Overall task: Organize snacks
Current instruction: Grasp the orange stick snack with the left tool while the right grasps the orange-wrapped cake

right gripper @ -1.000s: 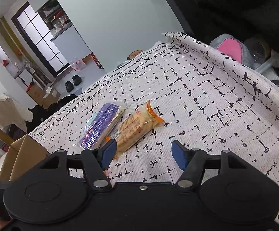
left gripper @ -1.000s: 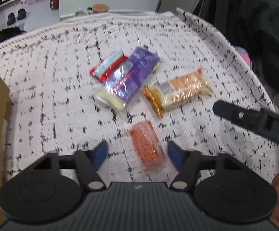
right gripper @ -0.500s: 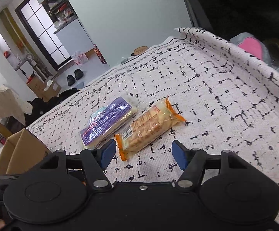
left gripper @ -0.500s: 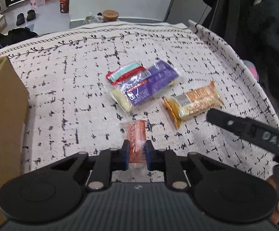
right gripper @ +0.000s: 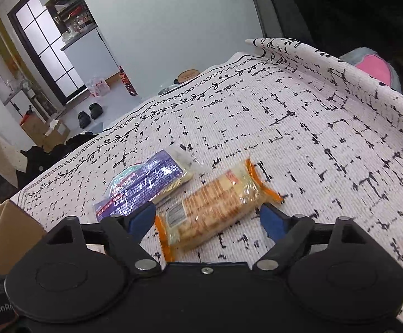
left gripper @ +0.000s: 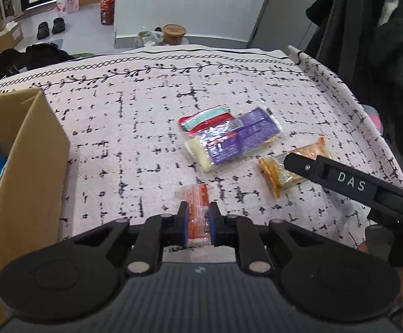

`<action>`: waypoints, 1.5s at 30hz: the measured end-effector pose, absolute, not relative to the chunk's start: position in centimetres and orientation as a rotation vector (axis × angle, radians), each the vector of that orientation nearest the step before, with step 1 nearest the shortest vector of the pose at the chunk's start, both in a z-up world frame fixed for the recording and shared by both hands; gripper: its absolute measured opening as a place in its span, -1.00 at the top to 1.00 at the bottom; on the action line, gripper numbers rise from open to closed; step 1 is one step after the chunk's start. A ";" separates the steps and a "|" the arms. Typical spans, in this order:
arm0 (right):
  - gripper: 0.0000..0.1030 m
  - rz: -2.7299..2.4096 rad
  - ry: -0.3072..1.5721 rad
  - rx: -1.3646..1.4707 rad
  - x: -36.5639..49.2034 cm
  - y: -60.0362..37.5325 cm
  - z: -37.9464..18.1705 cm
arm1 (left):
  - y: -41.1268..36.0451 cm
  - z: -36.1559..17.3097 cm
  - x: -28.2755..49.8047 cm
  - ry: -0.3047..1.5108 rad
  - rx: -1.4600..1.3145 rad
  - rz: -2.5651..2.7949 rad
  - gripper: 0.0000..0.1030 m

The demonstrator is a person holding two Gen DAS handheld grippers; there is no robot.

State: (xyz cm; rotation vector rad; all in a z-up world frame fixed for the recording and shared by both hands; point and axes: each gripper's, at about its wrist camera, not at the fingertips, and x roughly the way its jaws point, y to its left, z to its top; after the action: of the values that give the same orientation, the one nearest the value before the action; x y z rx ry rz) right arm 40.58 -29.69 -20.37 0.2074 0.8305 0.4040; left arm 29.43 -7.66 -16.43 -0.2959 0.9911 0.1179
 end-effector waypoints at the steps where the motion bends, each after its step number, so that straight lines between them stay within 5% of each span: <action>1: -0.67 0.401 0.827 0.204 40.7 -29.5 -20.4 | -7.5 -16.5 29.5 0.999 -0.301 0.119 0.73; 8: -0.70 0.376 0.827 0.138 41.5 -28.2 -20.8 | -7.2 -16.9 30.0 1.008 -0.312 0.140 0.64; 12: -0.76 0.364 0.841 0.066 41.5 -27.1 -21.1 | -7.6 -17.3 30.4 1.018 -0.311 0.137 0.40; 23: -0.45 0.256 0.862 -0.046 40.3 -29.4 -20.3 | -8.3 -18.3 30.9 1.007 -0.256 0.169 0.17; 30: 0.33 0.253 0.847 -0.079 39.3 -30.2 -19.9 | -8.7 -19.2 31.0 1.012 -0.235 0.173 0.18; 31: 0.35 0.261 0.847 -0.064 39.2 -30.4 -19.8 | -8.7 -19.2 30.9 1.010 -0.235 0.170 0.18; 34: 0.37 0.290 0.850 -0.013 38.6 -30.9 -19.3 | -8.5 -19.2 30.7 1.005 -0.241 0.167 0.60; 45: 0.37 0.373 0.790 0.087 35.8 -29.8 -16.2 | -9.0 -15.9 28.5 0.925 -0.234 0.093 0.67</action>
State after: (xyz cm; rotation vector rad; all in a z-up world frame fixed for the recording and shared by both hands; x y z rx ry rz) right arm 35.82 -29.82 -16.18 0.0868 0.7902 0.3732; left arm 28.47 -8.97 -15.90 -0.2338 0.9245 0.0932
